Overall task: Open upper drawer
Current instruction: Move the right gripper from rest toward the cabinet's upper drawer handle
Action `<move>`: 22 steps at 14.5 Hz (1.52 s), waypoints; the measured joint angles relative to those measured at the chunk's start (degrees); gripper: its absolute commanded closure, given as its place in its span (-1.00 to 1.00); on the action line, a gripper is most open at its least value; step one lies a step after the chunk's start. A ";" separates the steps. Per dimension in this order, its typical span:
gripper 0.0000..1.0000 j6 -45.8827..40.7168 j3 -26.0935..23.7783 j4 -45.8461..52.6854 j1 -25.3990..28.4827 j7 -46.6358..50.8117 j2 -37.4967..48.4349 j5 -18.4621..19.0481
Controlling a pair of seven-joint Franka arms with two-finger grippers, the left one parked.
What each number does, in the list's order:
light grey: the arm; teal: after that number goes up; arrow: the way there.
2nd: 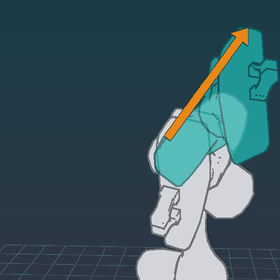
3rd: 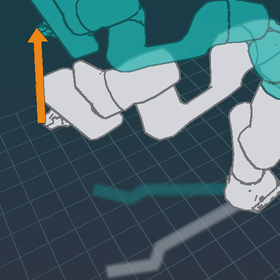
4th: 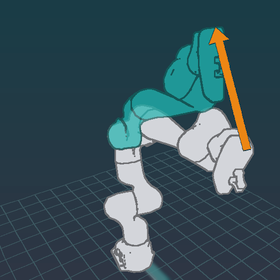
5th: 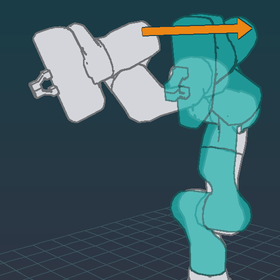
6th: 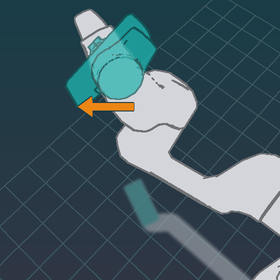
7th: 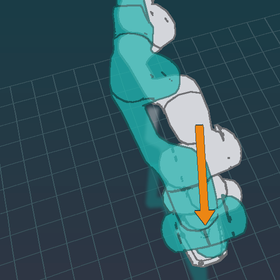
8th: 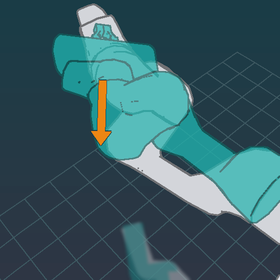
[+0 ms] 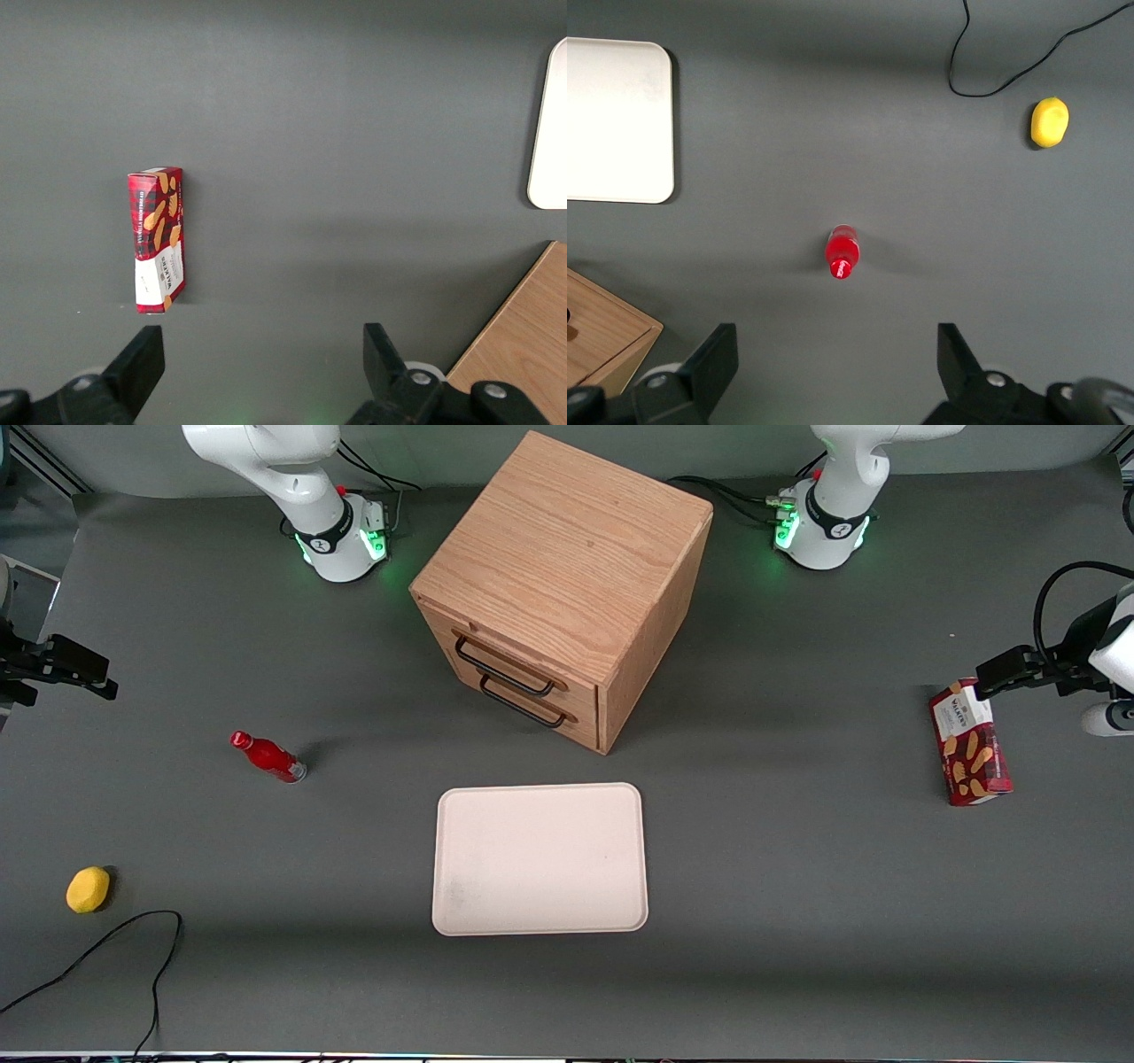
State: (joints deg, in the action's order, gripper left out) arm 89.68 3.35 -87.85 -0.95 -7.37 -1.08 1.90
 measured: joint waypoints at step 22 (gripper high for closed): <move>-1.00 4.52 -3.67 6.40 6.98 0.11 -9.27 -0.07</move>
State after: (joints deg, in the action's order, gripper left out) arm 94.21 -0.33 -81.45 6.03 -7.26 -10.36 1.82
